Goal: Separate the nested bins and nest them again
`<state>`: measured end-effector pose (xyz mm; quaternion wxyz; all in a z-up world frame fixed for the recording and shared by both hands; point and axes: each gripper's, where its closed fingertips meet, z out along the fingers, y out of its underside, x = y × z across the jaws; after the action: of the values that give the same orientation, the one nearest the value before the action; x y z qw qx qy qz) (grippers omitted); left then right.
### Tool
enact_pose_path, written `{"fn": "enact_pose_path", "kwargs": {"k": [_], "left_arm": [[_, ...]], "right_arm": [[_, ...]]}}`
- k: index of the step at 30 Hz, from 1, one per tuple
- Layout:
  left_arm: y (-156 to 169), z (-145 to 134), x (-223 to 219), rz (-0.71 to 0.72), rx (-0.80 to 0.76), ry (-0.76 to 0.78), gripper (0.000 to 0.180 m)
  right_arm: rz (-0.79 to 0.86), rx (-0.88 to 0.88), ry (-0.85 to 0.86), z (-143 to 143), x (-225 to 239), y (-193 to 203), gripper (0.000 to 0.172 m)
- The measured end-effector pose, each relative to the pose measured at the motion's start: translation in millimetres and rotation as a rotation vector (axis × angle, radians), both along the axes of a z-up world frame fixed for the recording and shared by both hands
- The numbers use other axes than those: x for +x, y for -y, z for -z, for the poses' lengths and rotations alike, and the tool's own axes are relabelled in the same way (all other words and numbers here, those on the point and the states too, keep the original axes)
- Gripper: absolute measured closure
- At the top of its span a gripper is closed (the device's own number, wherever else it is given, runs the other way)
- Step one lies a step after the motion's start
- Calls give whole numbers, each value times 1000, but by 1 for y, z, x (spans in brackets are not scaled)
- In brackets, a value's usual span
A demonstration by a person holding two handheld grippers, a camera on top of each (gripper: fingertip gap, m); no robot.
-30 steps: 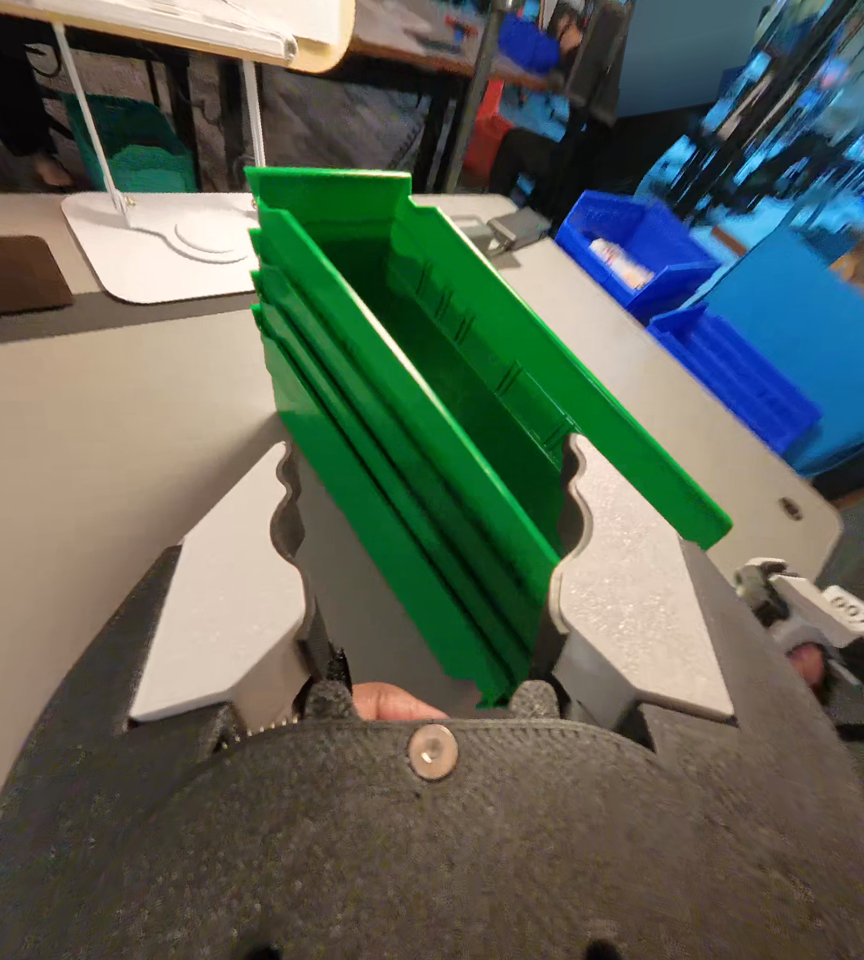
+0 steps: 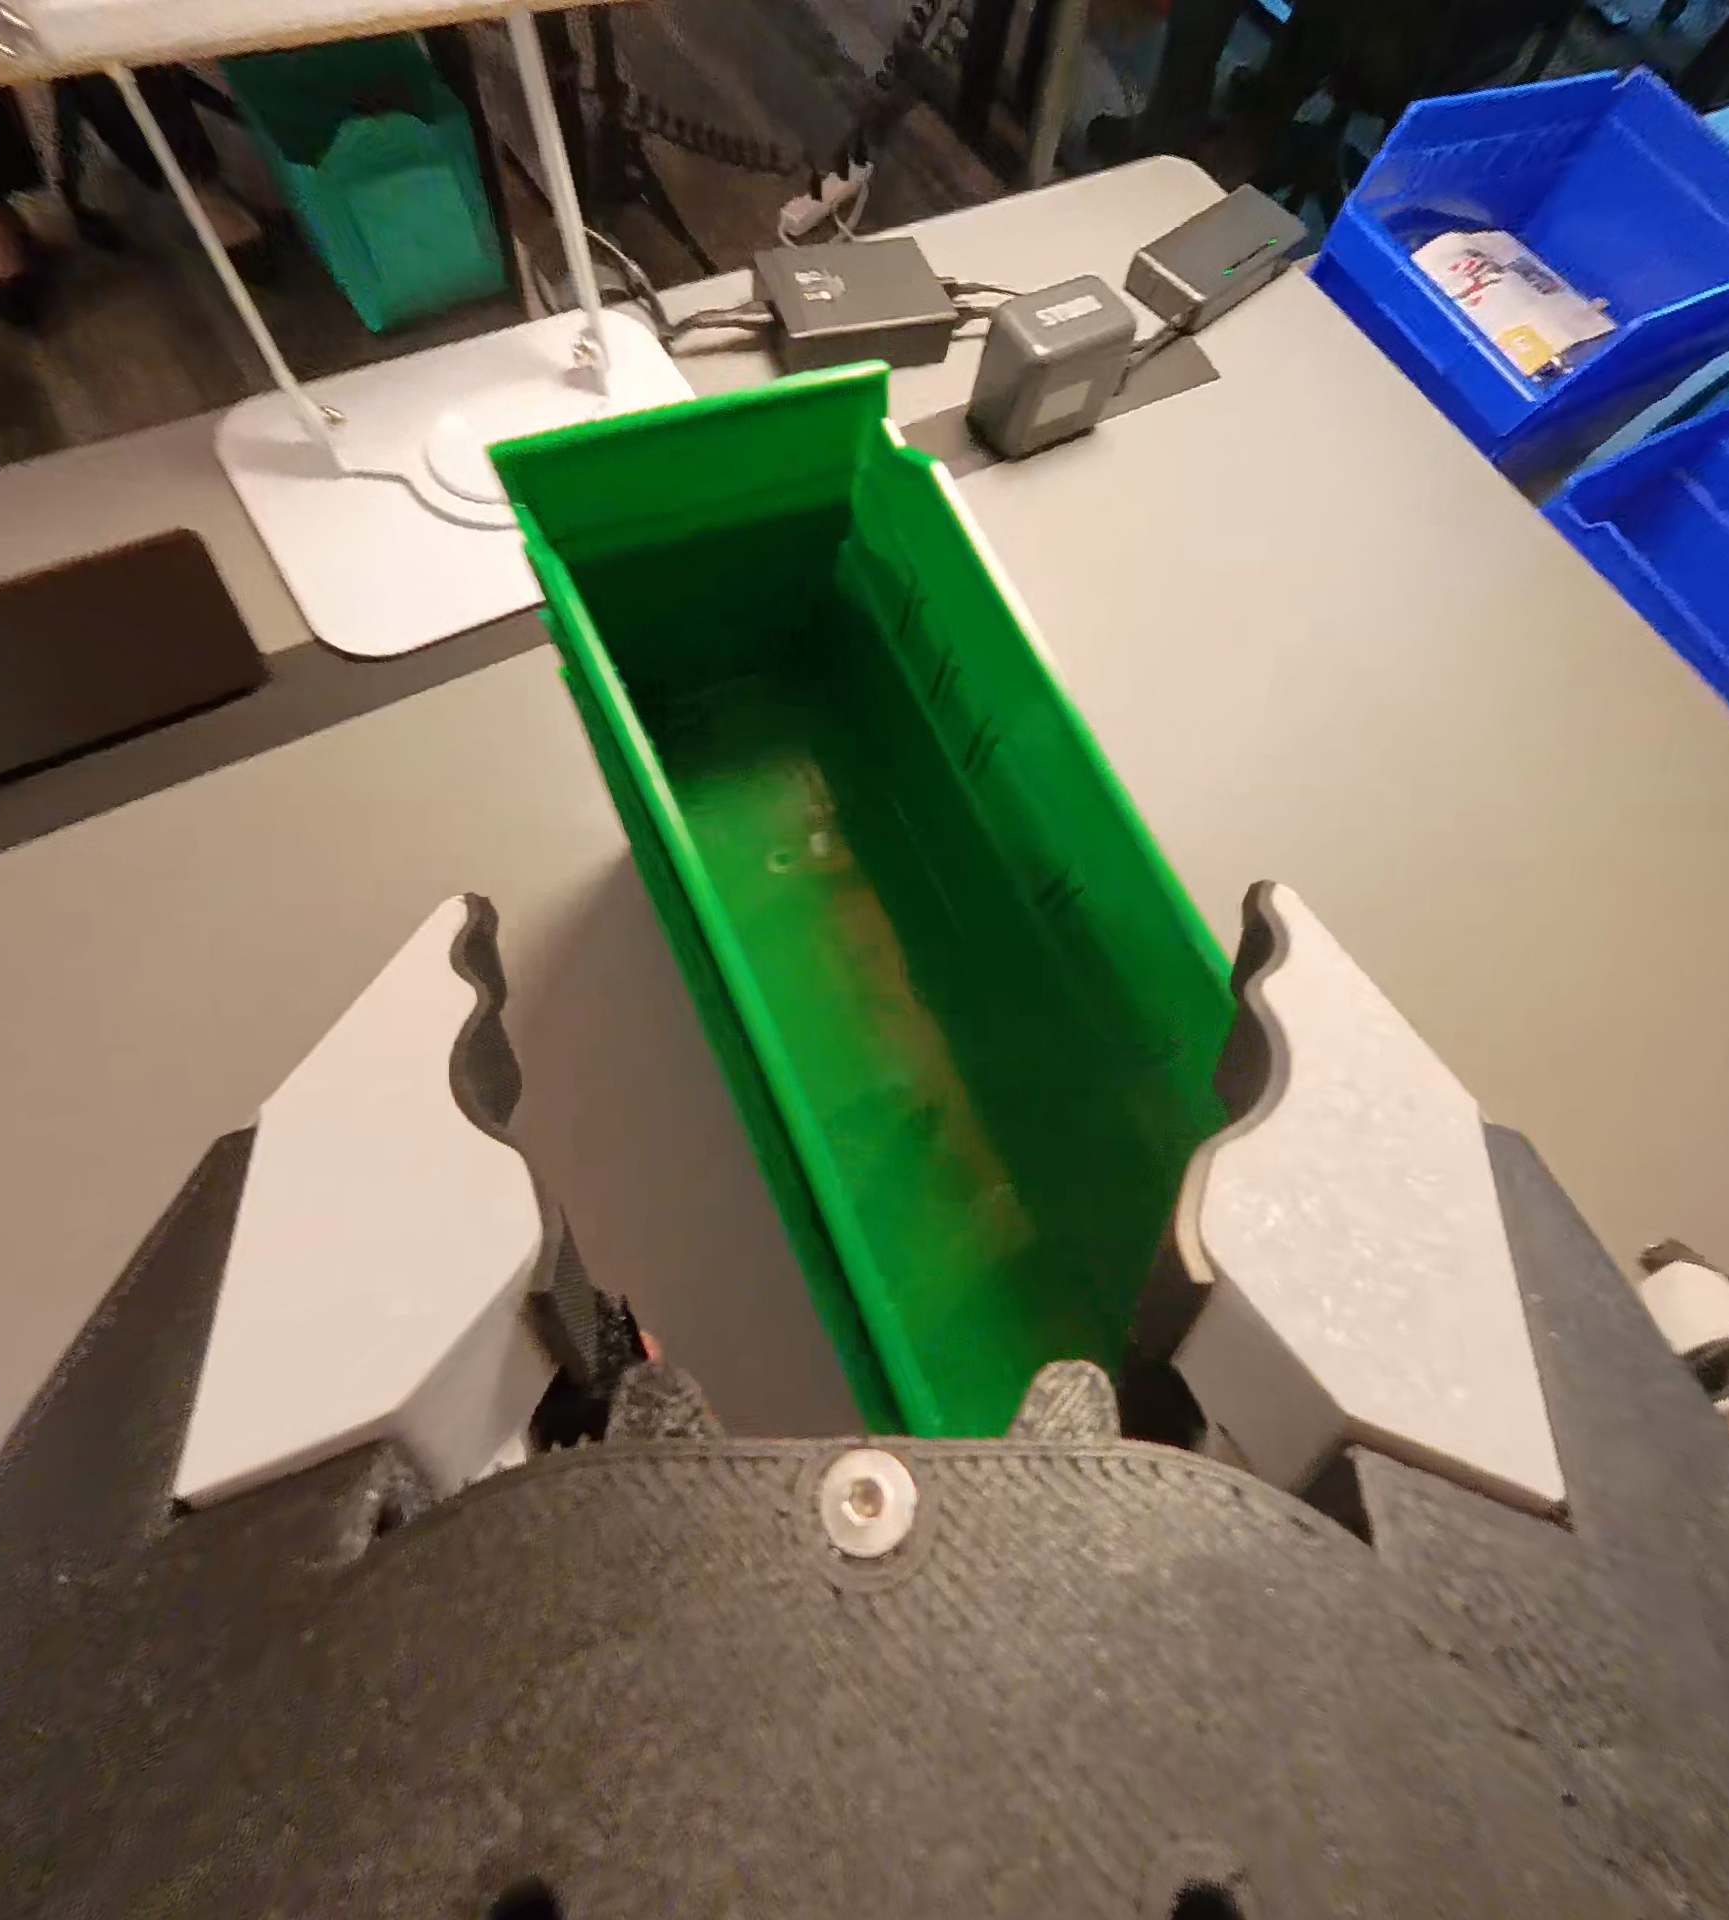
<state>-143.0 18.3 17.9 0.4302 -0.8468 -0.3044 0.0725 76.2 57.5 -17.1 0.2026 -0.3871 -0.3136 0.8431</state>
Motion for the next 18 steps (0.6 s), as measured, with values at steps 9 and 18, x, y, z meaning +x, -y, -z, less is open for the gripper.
{"fn": "enact_pose_path", "kwargs": {"k": [9, 18], "left_arm": [[-21, 21, 5, -25, -193, -9, 51], [-24, 33, 9, -33, -332, -7, 57]], "right_arm": [[-20, -30, 4, 1, 0, -3, 165], [-37, -52, 4, 1, 0, -4, 165]]}}
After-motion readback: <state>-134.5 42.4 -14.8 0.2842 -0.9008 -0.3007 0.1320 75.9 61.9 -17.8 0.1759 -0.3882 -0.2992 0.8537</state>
